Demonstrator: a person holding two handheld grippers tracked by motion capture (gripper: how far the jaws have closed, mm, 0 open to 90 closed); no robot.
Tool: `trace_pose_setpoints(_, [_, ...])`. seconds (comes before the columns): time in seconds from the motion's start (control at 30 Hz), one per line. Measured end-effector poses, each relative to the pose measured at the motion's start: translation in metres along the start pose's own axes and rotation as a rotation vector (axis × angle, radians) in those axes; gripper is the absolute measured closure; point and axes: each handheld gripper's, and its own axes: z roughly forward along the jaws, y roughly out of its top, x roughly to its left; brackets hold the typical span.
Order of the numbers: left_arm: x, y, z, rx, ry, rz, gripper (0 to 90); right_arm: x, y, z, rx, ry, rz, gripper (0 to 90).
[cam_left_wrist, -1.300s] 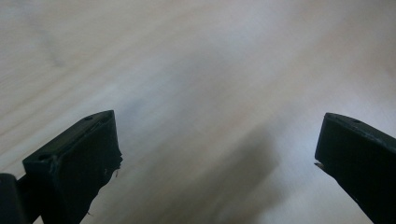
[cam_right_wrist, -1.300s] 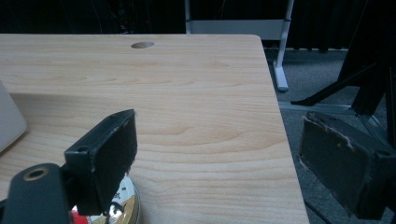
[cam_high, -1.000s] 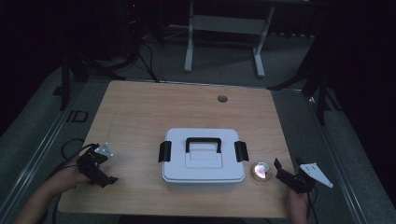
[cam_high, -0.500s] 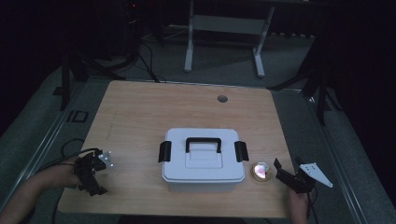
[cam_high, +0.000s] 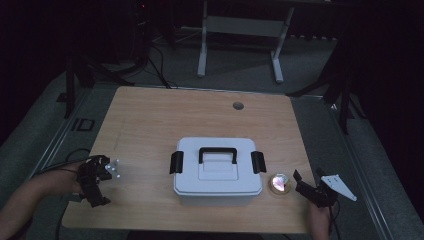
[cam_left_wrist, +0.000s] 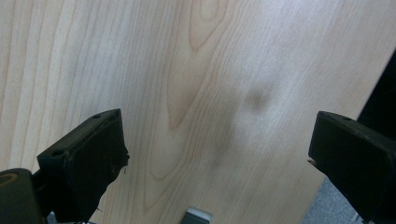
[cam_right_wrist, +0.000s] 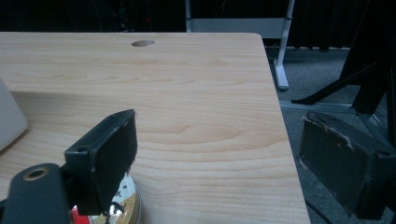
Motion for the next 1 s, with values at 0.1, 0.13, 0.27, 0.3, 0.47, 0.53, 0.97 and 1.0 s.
trace_pose_setpoints(0.1, [-0.001, 0.004, -0.010, 0.021, 0.020, 0.009, 3.5, 0.000, 0.000, 0.000, 0.000, 0.001, 0.000, 11.4])
trace_pose_setpoints(0.13, [-0.001, 0.004, -0.010, 0.021, 0.020, 0.009, 3.5, 0.000, 0.000, 0.000, 0.000, 0.001, 0.000, 11.4])
trace_pose_setpoints(0.27, [0.001, 0.010, -0.033, 0.009, 0.027, -0.006, 3.5, 0.000, 0.000, 0.000, 0.002, 0.000, -0.002, 11.5])
trace_pose_setpoints(0.3, [0.001, 0.011, -0.037, 0.010, 0.026, 0.002, 3.5, 0.000, 0.000, 0.000, 0.002, 0.000, -0.001, 11.5])
trace_pose_setpoints(0.47, [-0.001, 0.018, -0.063, 0.011, 0.050, 0.025, 3.5, 0.000, 0.000, 0.000, 0.000, 0.000, 0.002, 11.5])
trace_pose_setpoints(0.53, [-0.002, 0.019, -0.067, 0.008, 0.062, 0.028, 3.6, 0.000, 0.000, 0.000, 0.000, 0.001, 0.002, 11.5])
trace_pose_setpoints(0.97, [-0.008, 0.048, -0.107, -0.020, 0.114, 0.088, 4.2, -0.001, 0.000, 0.000, 0.001, 0.003, 0.005, 11.5])
trace_pose_setpoints(1.0, [-0.008, 0.050, -0.108, -0.036, 0.113, 0.097, 4.2, -0.001, 0.000, 0.000, 0.001, 0.003, 0.006, 11.5])
